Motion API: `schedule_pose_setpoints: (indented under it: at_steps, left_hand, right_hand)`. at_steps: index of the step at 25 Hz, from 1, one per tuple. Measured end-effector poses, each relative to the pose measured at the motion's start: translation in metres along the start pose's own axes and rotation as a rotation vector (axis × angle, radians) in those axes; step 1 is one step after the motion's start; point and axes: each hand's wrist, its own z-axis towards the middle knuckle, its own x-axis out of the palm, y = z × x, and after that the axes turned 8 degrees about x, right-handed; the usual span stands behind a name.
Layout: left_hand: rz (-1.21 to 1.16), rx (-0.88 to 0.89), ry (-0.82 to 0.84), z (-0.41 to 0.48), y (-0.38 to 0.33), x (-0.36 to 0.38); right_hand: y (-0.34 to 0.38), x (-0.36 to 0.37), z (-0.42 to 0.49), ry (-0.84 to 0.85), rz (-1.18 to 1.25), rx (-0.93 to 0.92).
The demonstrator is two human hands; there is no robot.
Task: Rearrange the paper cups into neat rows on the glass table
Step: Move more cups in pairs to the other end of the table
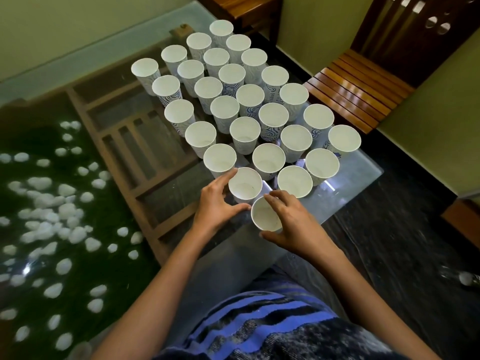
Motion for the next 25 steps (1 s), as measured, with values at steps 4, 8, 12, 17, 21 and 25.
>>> schedule_pose_setpoints:
  at_steps: [4, 8, 12, 17, 21, 25]
  left_hand:
    - [-0.011, -0.027, -0.025, -0.008, 0.002, -0.005]
    - [0.085, 0.004, -0.032, -0.023, 0.005, -0.018]
    - [0.146, -0.021, -0.069, -0.053, 0.012, -0.043]
    - [0.173, -0.148, -0.169, -0.121, 0.034, -0.098]
    - [0.224, -0.337, -0.374, -0.216, 0.070, -0.169]
    - [0.298, -0.508, -0.548, -0.323, 0.102, -0.240]
  right_hand:
    - [0.005, 0.003, -0.004, -0.044, 0.017, 0.022]
    - [0.012, 0.002, -0.010, -0.121, -0.001, 0.000]
    - [0.035, 0.004, -0.011, -0.200, -0.009, -0.080]
    - [0.108, 0.035, 0.000, -0.077, -0.003, -0.328]
    - [0.211, 0.088, 0.005, 0.125, 0.018, -0.583]
    - [0.326, 0.147, -0.012, 0.203, 0.008, -0.794]
